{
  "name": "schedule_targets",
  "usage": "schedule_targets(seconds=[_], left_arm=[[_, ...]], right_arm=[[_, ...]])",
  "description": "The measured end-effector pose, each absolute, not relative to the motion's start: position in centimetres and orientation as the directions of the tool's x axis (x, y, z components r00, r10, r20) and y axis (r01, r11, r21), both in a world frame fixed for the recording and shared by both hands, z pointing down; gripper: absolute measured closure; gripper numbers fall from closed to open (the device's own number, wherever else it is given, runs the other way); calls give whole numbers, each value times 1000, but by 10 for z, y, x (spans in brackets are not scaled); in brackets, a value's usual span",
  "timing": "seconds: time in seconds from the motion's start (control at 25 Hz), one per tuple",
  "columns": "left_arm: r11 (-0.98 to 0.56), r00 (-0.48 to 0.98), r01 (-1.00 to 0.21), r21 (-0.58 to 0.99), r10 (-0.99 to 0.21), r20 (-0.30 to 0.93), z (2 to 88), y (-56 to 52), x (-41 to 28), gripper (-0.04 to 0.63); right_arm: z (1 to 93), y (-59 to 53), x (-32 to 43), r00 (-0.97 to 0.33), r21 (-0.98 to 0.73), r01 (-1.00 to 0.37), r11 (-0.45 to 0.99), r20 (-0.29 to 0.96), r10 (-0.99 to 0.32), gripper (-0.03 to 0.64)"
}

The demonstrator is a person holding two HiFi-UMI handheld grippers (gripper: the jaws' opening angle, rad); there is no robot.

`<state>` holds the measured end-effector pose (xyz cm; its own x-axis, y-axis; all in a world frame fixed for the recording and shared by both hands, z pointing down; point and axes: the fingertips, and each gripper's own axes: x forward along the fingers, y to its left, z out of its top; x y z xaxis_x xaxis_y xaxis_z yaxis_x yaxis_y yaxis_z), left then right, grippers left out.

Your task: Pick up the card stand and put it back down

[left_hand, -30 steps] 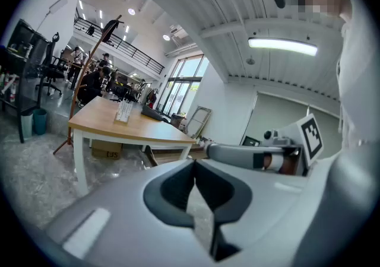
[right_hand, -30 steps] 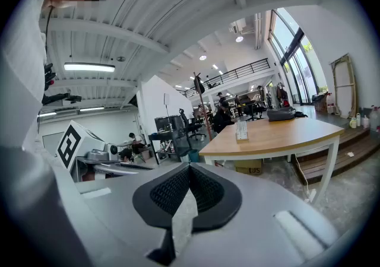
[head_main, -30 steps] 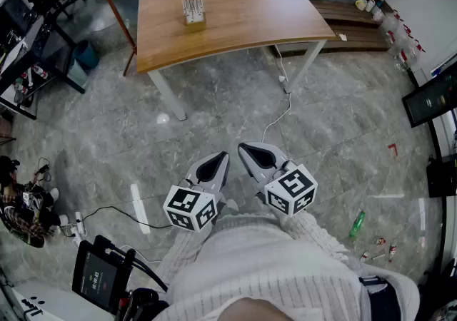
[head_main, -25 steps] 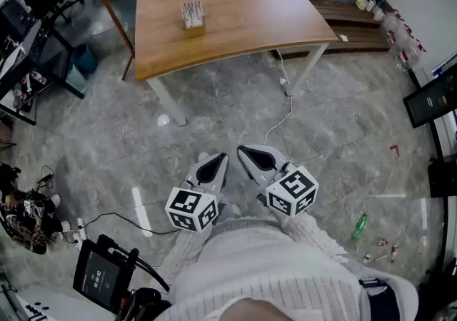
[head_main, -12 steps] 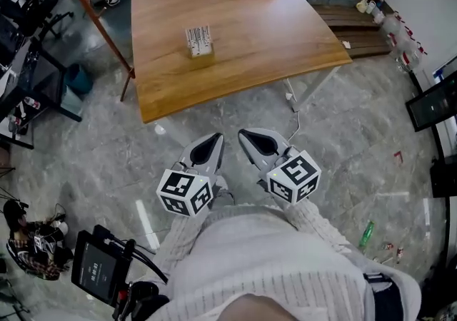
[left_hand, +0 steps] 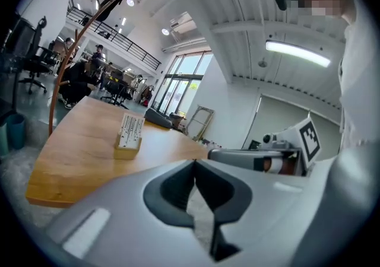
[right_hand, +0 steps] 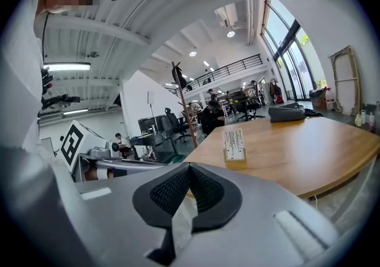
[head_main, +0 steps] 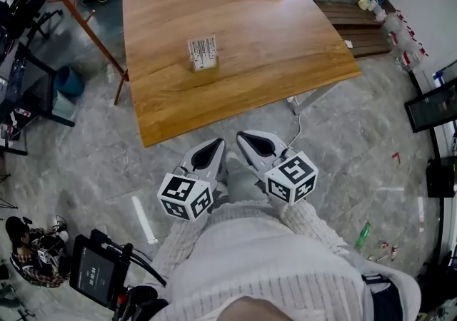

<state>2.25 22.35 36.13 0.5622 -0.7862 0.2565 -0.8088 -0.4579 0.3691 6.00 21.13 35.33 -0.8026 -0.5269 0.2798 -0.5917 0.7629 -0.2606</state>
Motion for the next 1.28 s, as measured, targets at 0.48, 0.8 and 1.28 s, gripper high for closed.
schedule_targets(seconds=[0.48, 0.8, 1.28], left_arm=[[-387, 499, -838, 384, -829, 252, 375, 80, -9, 588], [-314, 420, -877, 364, -868, 264, 370, 5, -34, 588], [-312, 450, -855, 415, -844, 293, 387, -21, -42, 588]], right_arm=[[368, 70, 24, -850, -262, -510, 819, 298, -433, 617], [360, -10, 13, -870, -265, -473, 840, 294, -397, 617], [383, -42, 1, -888, -338, -439, 833, 305, -344, 617]])
